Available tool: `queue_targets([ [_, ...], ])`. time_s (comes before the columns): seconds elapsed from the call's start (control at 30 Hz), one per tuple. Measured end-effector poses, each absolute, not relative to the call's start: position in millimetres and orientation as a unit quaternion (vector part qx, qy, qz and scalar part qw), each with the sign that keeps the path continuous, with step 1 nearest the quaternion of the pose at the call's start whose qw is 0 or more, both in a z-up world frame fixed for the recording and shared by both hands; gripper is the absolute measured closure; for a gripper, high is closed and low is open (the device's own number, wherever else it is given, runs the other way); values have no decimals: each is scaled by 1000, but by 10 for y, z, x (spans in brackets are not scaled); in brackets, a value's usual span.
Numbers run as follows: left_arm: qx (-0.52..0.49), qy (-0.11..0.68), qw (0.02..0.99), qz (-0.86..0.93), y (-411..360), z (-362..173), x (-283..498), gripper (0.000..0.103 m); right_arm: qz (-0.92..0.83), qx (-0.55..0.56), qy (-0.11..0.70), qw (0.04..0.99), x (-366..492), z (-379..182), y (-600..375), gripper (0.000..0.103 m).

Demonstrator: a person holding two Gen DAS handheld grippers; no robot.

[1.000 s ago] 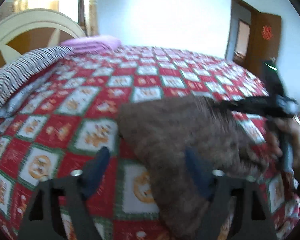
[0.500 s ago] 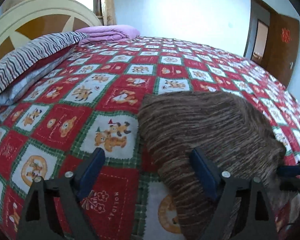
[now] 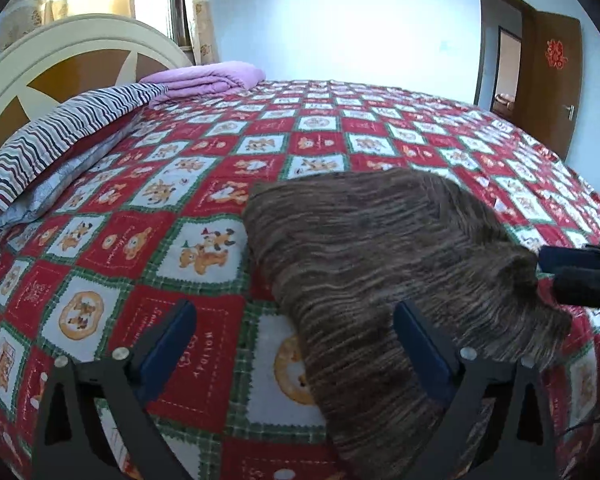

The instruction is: Fold small clothes

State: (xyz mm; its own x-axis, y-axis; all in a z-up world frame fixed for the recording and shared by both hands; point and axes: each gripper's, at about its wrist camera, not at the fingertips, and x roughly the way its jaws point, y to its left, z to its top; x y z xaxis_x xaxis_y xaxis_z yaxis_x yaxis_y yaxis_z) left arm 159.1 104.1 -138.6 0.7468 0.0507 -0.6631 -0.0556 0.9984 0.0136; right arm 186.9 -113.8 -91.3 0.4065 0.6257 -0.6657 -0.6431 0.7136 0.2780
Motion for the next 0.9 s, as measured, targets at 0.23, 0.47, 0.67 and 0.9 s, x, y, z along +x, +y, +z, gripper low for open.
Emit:
queue_targets([
  [0.23, -32, 376, 925, 37, 1187, -1542, 1604, 0, 338, 16, 431, 836, 1896, -1243, -1437, 56],
  [0.47, -12, 366, 929, 41, 1034, -1306, 1394, 0, 304, 4, 415, 857, 1735, -1046, -1412, 55],
  [0.67, -13, 310, 949, 48, 1012, -777, 1061, 0, 272, -51, 281, 919, 1119, -336, -1342, 52],
  [0.9, -8, 267, 963, 35, 929, -454, 895, 0, 265, -63, 237, 932, 754, -42, -1312, 40],
])
